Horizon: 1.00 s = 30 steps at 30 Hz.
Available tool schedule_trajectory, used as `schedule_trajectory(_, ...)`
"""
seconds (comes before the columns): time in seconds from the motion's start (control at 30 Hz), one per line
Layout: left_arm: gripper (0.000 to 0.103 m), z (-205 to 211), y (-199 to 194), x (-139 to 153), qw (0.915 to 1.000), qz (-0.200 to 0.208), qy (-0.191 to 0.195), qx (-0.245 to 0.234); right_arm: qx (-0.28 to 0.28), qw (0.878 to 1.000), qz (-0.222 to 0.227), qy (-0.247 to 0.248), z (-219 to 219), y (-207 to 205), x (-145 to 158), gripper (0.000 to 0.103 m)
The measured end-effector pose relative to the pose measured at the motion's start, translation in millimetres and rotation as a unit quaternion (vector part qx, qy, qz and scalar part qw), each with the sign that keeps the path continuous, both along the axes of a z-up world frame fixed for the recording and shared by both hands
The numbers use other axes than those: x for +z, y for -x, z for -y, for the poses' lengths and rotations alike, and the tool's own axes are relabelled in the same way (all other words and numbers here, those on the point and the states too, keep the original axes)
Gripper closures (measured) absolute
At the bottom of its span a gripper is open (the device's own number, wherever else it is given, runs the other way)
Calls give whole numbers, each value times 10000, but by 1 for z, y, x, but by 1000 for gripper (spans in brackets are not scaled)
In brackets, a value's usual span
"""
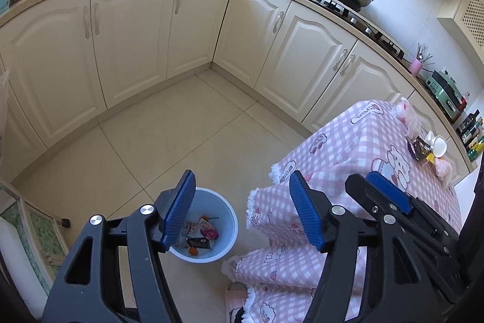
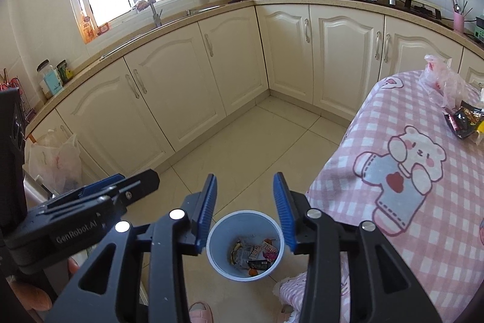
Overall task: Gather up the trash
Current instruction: 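Move both open tools back over the table toward the remaining trash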
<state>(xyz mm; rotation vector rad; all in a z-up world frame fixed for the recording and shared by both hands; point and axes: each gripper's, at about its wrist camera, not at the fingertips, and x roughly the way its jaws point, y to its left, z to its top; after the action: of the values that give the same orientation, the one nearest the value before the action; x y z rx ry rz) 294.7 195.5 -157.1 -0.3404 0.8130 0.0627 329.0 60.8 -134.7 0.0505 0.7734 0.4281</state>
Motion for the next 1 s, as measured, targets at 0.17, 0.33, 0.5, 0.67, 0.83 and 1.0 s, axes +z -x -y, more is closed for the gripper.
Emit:
schedule_trajectory(0.17, 40, 12, 15, 13, 9998, 78, -122, -107, -45, 9999, 101, -97, 12, 14, 11, 64)
schedule_trajectory(0.33, 33, 26, 29, 26, 9993, 201, -217, -210, -140, 9996, 195, -177, 31, 28, 24, 63)
schedule_trajectory(0.5, 32, 45, 41, 38, 9985, 304, -317, -315, -267, 9988, 290, -274, 54, 42, 33, 62)
schedule_trajectory(0.67, 29, 68, 45, 46, 9975, 351, -383, -480, -423, 9978, 353, -372, 81, 52, 38, 61)
schedule_trajectory(0.83, 29, 103, 42, 52, 9952, 362, -476, -769, -718, 9952, 410, -517, 122, 57, 41, 59)
schedule_trajectory(1.0, 29, 142, 34, 54, 9916, 344, -578, -1109, -1128, 9905, 431, -662, 170, 59, 41, 58)
